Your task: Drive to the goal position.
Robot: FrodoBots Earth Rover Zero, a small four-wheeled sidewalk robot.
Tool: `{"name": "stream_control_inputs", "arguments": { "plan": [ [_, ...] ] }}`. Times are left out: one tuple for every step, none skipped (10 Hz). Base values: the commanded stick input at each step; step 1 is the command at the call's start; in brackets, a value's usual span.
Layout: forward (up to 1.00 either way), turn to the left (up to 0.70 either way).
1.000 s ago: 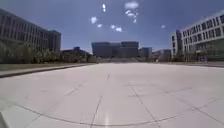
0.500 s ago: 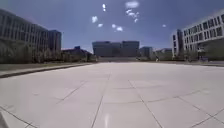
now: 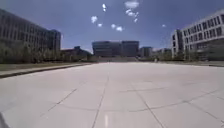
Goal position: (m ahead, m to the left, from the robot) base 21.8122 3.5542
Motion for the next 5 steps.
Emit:
{"name": "stream_control_inputs", "arguments": {
  "plan": [
    [0.5,0.0],
    [0.5,0.0],
    [0.5,0.0],
    [0.5,0.0],
    [0.5,0.0]
  ]
}}
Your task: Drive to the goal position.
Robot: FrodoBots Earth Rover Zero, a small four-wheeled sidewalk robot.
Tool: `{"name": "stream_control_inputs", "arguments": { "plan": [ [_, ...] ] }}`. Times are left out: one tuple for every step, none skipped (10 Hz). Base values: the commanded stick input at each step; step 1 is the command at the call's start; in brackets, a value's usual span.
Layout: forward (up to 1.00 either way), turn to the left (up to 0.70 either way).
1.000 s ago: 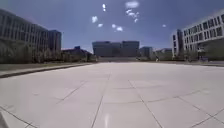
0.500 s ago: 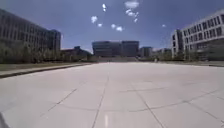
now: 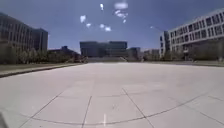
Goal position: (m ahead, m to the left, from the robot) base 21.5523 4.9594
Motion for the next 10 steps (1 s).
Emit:
{"name": "stream_control_inputs", "arguments": {
  "plan": [
    [0.5,0.0],
    [0.5,0.0],
    [0.5,0.0],
    [0.5,0.0],
    [0.5,0.0],
    [0.5,0.0],
    [0.5,0.0],
    [0.5,0.0],
    [0.5,0.0],
    [0.5,0.0]
  ]
}}
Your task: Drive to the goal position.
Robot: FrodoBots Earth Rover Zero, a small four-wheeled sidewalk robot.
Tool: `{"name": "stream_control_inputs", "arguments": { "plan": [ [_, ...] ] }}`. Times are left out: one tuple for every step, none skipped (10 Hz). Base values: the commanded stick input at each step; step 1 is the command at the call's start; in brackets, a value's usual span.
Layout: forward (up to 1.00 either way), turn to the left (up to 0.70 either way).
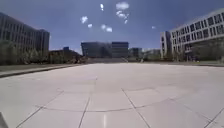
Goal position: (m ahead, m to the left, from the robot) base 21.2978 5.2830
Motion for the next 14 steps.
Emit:
{"name": "stream_control_inputs", "arguments": {
  "plan": [
    [0.5,0.0],
    [0.5,0.0],
    [0.5,0.0],
    [0.5,0.0],
    [0.5,0.0],
    [0.5,0.0],
    [0.5,0.0],
    [0.5,0.0],
    [0.5,0.0],
    [0.5,0.0],
    [0.5,0.0],
    [0.5,0.0],
    [0.5,0.0],
    [0.5,0.0]
  ]
}}
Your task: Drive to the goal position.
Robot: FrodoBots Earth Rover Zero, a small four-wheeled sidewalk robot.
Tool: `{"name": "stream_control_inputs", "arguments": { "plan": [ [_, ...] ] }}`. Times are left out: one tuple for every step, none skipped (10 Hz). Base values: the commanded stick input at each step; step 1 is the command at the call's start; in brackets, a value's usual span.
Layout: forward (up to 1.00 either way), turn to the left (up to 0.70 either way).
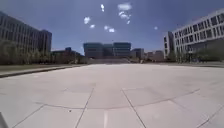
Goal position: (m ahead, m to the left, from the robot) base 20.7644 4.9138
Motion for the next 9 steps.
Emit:
{"name": "stream_control_inputs", "arguments": {
  "plan": [
    [0.5,0.0],
    [0.5,0.0],
    [0.5,0.0],
    [0.5,0.0],
    [0.5,0.0],
    [0.5,0.0],
    [0.5,0.0],
    [0.5,0.0],
    [0.5,0.0]
  ]
}}
